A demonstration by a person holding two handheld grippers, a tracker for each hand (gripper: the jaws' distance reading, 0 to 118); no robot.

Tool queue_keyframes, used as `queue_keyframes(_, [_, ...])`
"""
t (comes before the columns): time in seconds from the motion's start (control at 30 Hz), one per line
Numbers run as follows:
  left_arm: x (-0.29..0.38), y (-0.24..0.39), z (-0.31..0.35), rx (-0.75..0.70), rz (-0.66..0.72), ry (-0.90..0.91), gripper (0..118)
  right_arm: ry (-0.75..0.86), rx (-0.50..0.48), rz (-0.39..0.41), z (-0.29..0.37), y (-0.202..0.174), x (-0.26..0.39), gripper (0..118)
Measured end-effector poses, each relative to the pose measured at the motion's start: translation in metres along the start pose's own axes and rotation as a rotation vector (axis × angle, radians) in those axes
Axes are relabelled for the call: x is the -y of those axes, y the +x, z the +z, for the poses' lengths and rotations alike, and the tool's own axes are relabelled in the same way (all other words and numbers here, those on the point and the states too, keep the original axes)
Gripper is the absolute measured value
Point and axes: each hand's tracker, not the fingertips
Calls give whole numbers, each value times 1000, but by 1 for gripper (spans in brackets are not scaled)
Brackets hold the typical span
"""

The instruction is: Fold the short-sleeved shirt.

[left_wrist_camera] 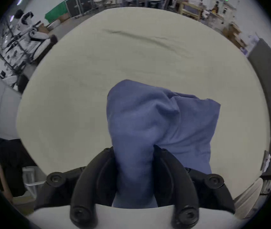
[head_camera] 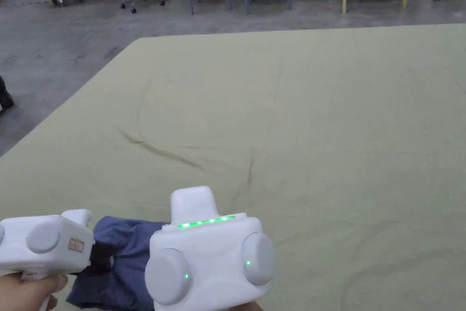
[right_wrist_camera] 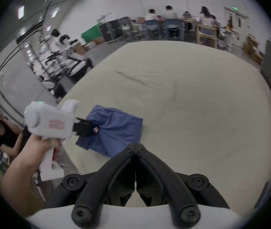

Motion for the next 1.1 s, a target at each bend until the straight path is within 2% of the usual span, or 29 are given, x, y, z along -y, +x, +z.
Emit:
queue_keyframes(0.07, [0, -31, -6, -62, 8, -26, 36, -22, -29, 7, -6, -20, -1, 3])
queue_keyframes(0.17, [-5, -68, -20, -62, 82, -55, 37, -26, -40, 40, -10, -35, 1, 3])
queue_keyframes(0.2, [-1, -73, -23, -56, 108, -55, 44, -30, -42, 44, -12, -36, 1, 3])
queue_keyframes(0.23, [3, -76, -24, -47, 123, -41, 67, -36, -44, 46, -9, -32, 3, 3])
queue_keyframes(0.27, [12, -65, -21, -56, 126, -23, 110, -41, -44, 45, -10, -30, 3, 3])
queue_keyframes(0.3, [16, -61, -19, -105, 93, 18, 118, -45, -44, 41, -10, -27, 3, 3])
queue_keyframes(0.37, [26, -53, -4, -148, 47, 95, 118, -44, -70, 43, -8, -12, 9, 3])
queue_keyframes(0.4, [6, -41, -5, -135, 62, 120, 118, -37, -121, 48, -5, 0, 13, 3])
queue_keyframes(0.43, [6, -33, 7, -114, 54, 145, 118, -41, -126, 37, -4, 15, 17, 3])
queue_keyframes(0.53, [19, 7, 56, -63, 47, 215, 118, -56, -16, -56, 9, 56, 27, 3])
queue_keyframes(0.63, [15, 49, 102, -1, 36, 262, 118, -3, 2, -120, 38, 101, 30, 3])
queue_keyframes(0.67, [3, 32, 90, 18, 37, 289, 118, 22, 21, -136, 52, 115, 29, 3])
queue_keyframes(0.73, [-7, 59, 127, 103, 35, 347, 118, 88, 74, -152, 88, 148, 22, 3])
queue_keyframes(0.77, [-11, 74, 146, 122, 25, 388, 107, 127, 107, -162, 112, 163, 21, 3])
queue_keyframes(0.8, [-12, 110, 177, 133, -13, 453, 81, 173, 148, -169, 135, 180, 17, 3])
queue_keyframes(0.83, [-15, 134, 201, 98, -65, 549, 28, 225, 184, -171, 160, 196, 13, 3])
queue_keyframes(0.87, [-18, 158, 220, 72, -75, 611, 0, 268, 227, -174, 184, 210, 10, 3])
queue_keyframes(0.9, [-20, 179, 243, 84, -79, 687, 0, 318, 275, -179, 209, 225, 7, 3])
queue_keyframes(0.97, [-18, 220, 290, 227, -79, 772, 0, 416, 369, -173, 260, 247, 2, 3])
queue_keyframes(1.0, [-17, 243, 311, 252, -92, 824, 0, 467, 417, -169, 288, 255, 0, 3])
queue_keyframes(1.1, [-2, 294, 356, 212, -106, 973, 0, 582, 541, -139, 357, 270, -1, 3])
